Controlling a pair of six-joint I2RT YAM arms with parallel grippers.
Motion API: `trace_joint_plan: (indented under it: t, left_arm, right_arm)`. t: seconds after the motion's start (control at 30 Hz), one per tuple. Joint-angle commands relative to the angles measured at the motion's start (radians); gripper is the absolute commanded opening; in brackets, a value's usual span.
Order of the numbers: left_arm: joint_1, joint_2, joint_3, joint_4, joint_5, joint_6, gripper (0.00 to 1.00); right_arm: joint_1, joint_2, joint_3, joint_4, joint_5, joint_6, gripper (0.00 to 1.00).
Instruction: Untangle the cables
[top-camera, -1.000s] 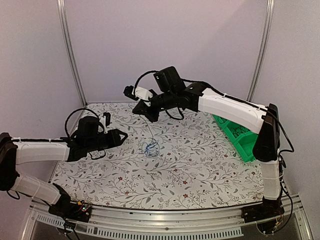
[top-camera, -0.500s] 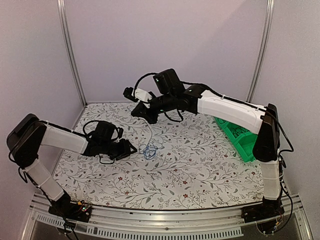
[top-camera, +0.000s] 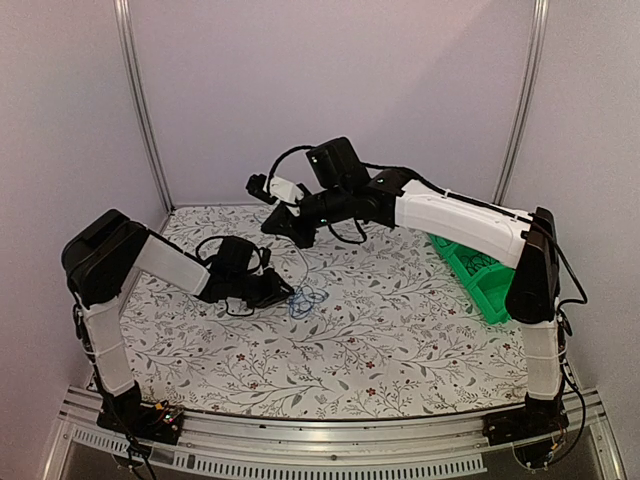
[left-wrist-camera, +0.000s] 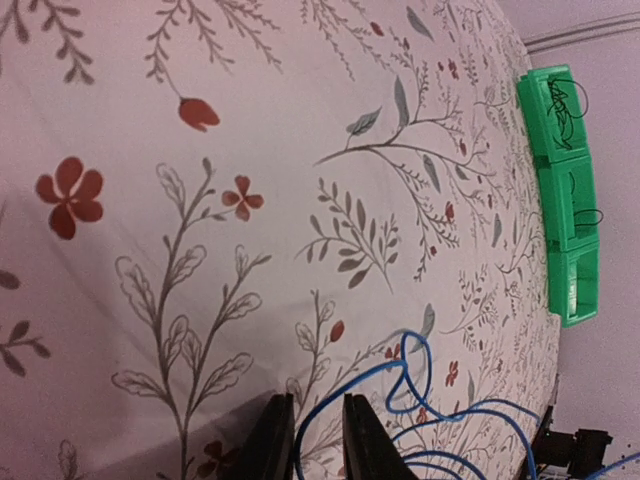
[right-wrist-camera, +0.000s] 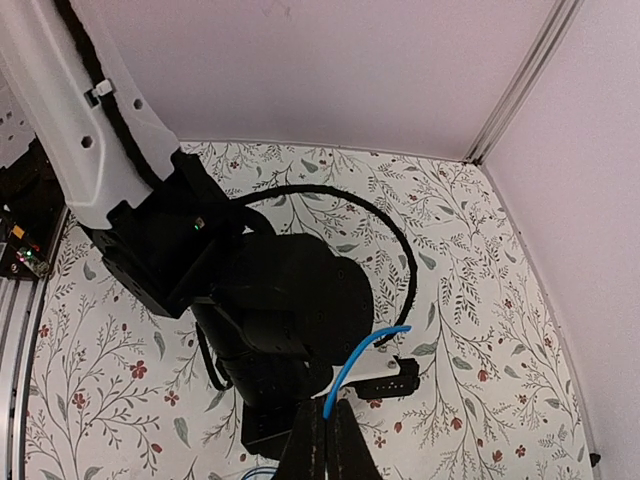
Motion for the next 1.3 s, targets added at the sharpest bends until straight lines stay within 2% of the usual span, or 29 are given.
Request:
trace_joint_plan:
  t: [0.0, 0.2, 0.37, 0.53, 0.93, 1.07, 1.2, 1.27]
  left_arm:
    - [-0.005, 0.104, 0.043, -0.054, -0.016, 0.057, 0.12]
    - [0.014, 0.124, 0.054, -0.12, -0.095, 0.094, 0.0]
    - [0.053, 0.12, 0.043, -0.164, -0.135, 0.115, 0.0]
    - [0.084, 0.115, 0.032, -0.166, -0.151, 0.112, 0.0]
    - [0.131, 0.109, 0.04, -0.209, -0.177, 0.13, 0.0]
    - [0.145, 0.096, 0.037, -0.208, -0.182, 0.128, 0.0]
    - [0.138, 0.033, -0.002, -0.111, -0.129, 0.148, 0.0]
    - [0.123, -0.018, -0.033, -0.032, -0.077, 0.18, 0.08]
  right_arm:
    - [-0.004, -0.048, 0.06, -0.015, 0.01, -0.005, 0.0]
    - [-0.023, -0.101, 0.289, -0.145, 0.097, -0.095, 0.0]
    - [-0.042, -0.131, 0.578, -0.248, 0.192, -0.198, 0.0]
    - [-0.044, -0.171, 0.728, -0.255, 0.298, -0.283, 0.0]
    - [-0.043, -0.288, 0.815, -0.192, 0.463, -0.358, 0.0]
    - [-0.043, -0.321, 0.791, -0.171, 0.481, -0.373, 0.0]
    - [-0.043, -0.346, 0.706, -0.199, 0.486, -0.363, 0.0]
    - [-0.045, -0.363, 0.62, -0.236, 0.473, -0.335, 0.0]
